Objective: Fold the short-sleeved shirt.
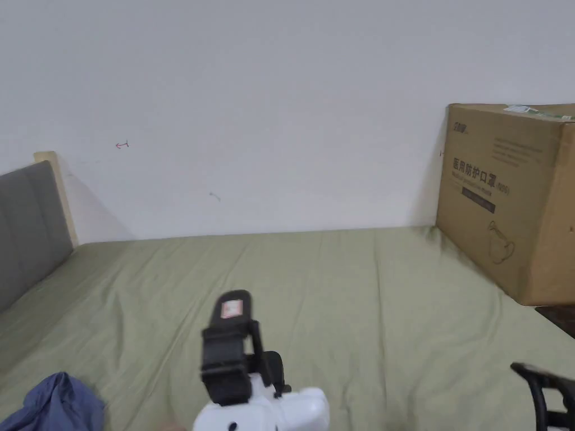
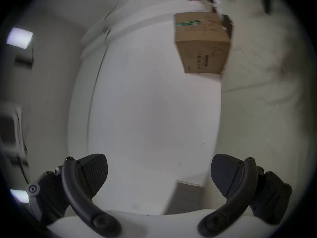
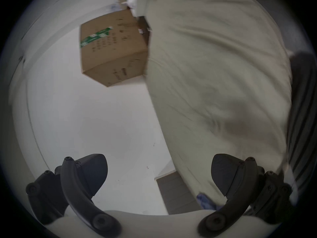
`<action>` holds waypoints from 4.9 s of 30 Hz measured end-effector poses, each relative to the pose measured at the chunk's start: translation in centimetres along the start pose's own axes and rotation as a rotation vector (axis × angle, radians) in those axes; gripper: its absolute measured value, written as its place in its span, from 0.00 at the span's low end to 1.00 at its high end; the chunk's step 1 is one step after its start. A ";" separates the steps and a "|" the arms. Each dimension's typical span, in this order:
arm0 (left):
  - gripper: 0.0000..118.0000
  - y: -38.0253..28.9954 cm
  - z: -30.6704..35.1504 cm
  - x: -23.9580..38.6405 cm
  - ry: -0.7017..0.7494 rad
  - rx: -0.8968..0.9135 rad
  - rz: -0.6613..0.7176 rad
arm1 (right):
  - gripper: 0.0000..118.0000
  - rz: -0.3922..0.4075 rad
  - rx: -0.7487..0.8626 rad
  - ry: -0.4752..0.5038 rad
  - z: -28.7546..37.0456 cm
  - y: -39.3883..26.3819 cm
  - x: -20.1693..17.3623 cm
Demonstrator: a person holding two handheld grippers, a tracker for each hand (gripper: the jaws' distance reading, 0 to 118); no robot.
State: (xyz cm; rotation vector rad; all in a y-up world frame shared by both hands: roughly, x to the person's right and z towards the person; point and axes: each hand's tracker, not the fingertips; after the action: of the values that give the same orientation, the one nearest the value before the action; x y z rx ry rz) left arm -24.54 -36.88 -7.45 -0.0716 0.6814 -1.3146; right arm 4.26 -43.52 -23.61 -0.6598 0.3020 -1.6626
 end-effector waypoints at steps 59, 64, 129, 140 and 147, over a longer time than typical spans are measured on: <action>0.00 -4.4 -2.0 -5.8 -0.135 -0.296 1.093 | 0.00 1.850 0.266 -0.011 0.4 -14.6 -9.3; 0.00 -4.6 -2.5 -5.7 -0.194 -0.247 1.159 | 0.00 1.745 0.219 0.004 -0.1 -13.0 -8.8; 0.98 -39.4 -14.2 12.6 -0.648 -1.390 1.149 | 0.00 1.619 -0.613 -0.257 -13.0 -17.4 -0.2; 0.07 -36.5 -11.9 -2.6 -0.517 -1.060 1.217 | 0.00 1.555 -0.585 -0.206 -10.5 -15.4 -3.0; 0.07 -21.0 -15.4 -15.9 -0.565 -0.537 1.249 | 0.00 1.500 -0.403 -0.124 -7.5 -12.0 -7.3</action>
State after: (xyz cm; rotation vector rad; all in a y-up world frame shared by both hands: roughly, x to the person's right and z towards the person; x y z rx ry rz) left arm -51.73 -23.38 -4.37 -0.3696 0.4155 0.1234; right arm -9.24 -35.28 -24.98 -0.5565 0.7995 -0.1187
